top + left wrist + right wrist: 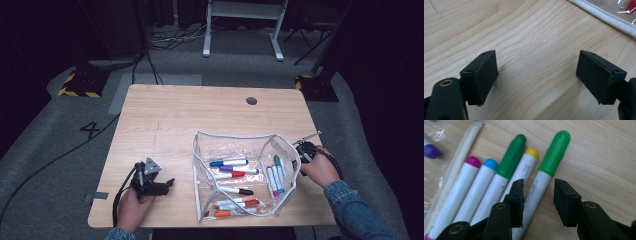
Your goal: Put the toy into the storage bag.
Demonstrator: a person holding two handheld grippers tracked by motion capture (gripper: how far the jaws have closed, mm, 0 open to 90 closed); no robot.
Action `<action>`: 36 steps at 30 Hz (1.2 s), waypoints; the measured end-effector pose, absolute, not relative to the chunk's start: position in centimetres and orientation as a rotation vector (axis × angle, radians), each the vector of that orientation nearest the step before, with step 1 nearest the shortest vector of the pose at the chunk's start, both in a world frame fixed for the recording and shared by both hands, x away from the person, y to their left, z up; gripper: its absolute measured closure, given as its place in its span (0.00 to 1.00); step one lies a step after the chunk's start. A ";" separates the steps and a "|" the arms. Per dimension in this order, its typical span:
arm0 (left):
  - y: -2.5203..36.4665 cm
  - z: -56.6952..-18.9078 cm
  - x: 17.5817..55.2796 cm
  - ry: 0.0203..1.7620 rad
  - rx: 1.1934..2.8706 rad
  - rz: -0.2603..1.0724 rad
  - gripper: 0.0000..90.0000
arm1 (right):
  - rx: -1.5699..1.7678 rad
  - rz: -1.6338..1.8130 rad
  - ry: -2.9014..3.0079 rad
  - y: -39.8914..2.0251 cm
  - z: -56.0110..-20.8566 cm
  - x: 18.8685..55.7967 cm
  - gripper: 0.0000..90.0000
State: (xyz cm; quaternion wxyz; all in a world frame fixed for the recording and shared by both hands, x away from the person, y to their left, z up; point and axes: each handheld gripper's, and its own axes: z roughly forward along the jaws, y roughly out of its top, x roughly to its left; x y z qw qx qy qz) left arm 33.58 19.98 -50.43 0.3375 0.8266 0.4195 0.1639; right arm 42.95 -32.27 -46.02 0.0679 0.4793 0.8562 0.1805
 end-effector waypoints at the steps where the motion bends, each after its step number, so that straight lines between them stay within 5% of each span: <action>1: 20.0 -50.4 33.6 1.093 2.154 0.427 0.20 | 1.462 0.538 2.569 -32.4 -46.3 43.1 0.69; 6: 20.0 -50.4 33.6 1.093 2.154 0.427 0.20 | 1.530 0.490 2.498 -32.9 -46.5 43.5 0.85; 15: 20.0 -50.4 33.6 1.093 2.154 0.427 0.20 | 1.546 0.547 2.477 -33.9 -44.6 43.1 0.86; 36: 20.0 -50.4 33.6 1.093 2.154 0.427 0.20 | 1.159 0.782 2.532 -32.6 -31.1 38.1 0.86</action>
